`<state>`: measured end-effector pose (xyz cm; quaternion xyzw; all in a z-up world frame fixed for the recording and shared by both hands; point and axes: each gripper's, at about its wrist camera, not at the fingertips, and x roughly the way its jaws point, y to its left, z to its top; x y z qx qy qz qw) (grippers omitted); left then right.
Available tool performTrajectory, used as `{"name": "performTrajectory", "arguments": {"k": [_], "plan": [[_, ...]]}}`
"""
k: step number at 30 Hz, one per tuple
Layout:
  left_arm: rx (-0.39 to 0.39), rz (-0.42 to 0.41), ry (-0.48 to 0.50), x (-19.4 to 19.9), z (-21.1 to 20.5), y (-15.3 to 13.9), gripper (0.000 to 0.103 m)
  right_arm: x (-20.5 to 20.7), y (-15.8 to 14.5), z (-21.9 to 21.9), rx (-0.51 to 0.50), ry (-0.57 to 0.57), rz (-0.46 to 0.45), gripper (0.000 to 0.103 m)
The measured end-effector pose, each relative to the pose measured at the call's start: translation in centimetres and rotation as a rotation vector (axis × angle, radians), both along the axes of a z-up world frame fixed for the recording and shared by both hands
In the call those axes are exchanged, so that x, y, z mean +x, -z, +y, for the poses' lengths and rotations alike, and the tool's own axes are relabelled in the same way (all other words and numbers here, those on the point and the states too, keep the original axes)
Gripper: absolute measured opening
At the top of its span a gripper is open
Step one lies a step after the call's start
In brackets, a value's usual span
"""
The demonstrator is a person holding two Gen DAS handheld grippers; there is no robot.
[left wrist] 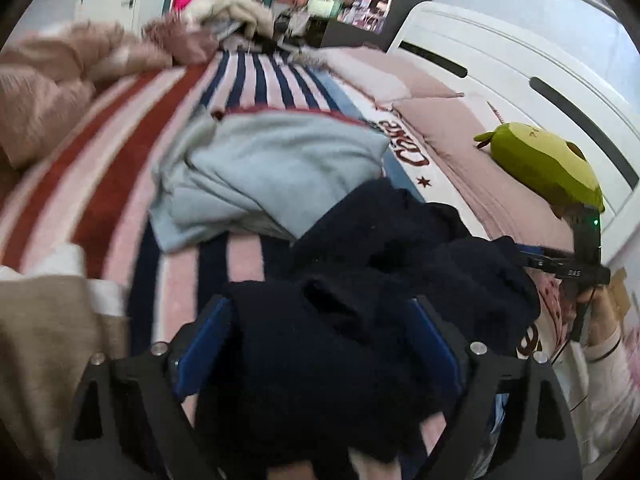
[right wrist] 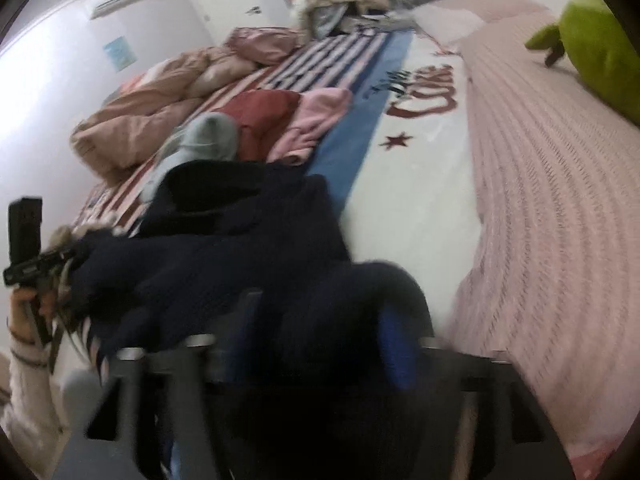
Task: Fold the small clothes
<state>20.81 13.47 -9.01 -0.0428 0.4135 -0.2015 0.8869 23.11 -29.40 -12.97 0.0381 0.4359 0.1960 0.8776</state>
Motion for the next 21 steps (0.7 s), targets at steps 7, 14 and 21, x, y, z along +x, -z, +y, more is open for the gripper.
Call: {"name": "performTrajectory", "arguments": {"k": [7,14,21], "plan": [[0.119,-0.061,0.154,-4.1,-2.7,-2.2,0.094,-4.4,-2.2,2.9,-0.128,-0.135,-0.075,0.075],[0.411,-0.025,0.181,-3.3,-7.9,3.1,0.093,-3.9,1.3,6.5,-0.246,-0.175,-0.033,0.074],[0.441,-0.062,0.017,-0.2,-5.6,2.7,0.012,-0.9,0.4,4.8,-0.307,-0.010,-0.127,0.011]]}}
